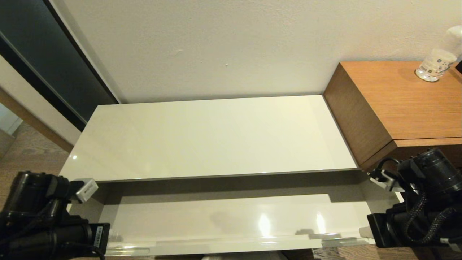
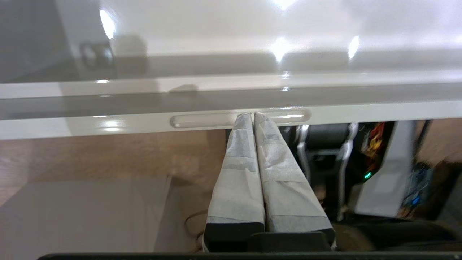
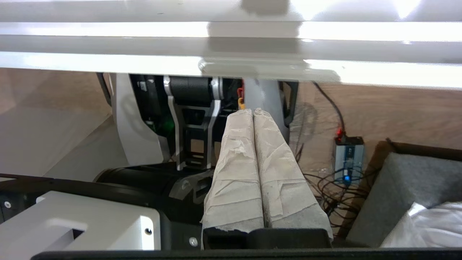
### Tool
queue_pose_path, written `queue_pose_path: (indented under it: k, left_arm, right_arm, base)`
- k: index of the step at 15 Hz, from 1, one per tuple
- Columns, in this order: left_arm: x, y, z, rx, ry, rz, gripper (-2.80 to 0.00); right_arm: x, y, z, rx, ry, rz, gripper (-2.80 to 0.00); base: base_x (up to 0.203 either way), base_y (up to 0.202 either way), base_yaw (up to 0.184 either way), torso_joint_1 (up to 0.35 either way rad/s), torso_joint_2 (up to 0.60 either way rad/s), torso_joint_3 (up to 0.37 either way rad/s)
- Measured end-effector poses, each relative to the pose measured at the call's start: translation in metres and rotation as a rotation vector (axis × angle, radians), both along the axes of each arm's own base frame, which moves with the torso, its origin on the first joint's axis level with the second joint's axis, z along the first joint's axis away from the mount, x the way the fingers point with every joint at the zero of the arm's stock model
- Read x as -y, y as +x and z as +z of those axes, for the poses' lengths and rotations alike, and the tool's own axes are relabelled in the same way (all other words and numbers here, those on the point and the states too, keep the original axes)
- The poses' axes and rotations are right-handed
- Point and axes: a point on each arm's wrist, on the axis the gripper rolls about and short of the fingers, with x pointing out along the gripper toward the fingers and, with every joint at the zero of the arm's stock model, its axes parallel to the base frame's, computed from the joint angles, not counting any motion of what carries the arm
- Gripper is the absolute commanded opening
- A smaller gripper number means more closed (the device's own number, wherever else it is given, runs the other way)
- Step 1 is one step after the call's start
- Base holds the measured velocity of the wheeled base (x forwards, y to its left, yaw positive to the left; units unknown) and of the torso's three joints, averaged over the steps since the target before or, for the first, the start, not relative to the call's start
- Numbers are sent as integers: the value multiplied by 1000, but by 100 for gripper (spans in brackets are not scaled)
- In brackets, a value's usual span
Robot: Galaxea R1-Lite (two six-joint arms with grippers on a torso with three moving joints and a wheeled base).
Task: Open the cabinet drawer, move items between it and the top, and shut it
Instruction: Open the drawer, then close the drawer
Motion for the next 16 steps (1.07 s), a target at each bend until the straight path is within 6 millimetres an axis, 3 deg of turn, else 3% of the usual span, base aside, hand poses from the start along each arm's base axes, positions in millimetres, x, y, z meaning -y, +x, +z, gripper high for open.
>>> queue_pose_path:
  k: [4,8,12,16]
  left_arm:
    - [-2,-19,28,65,-15,15,-280]
    - [-9,-54,63,126,-28,49,-280]
    - [-18,-120,84,196,-30,102,-280]
    - [-21,-203,82,216,-28,115,-280]
  right_arm:
    - [7,-16,22,49,8,-28,-280]
    - [21,-45,64,150,-25,-150,-280]
    - [49,-103,100,278,-113,-306,-280]
    - [79,-181,106,335,-155,-423,-280]
  base:
    - [0,0,0,0,0,0]
    - [0,0,0,0,0,0]
    - [0,0,0,0,0,0]
    - [0,0,0,0,0,0]
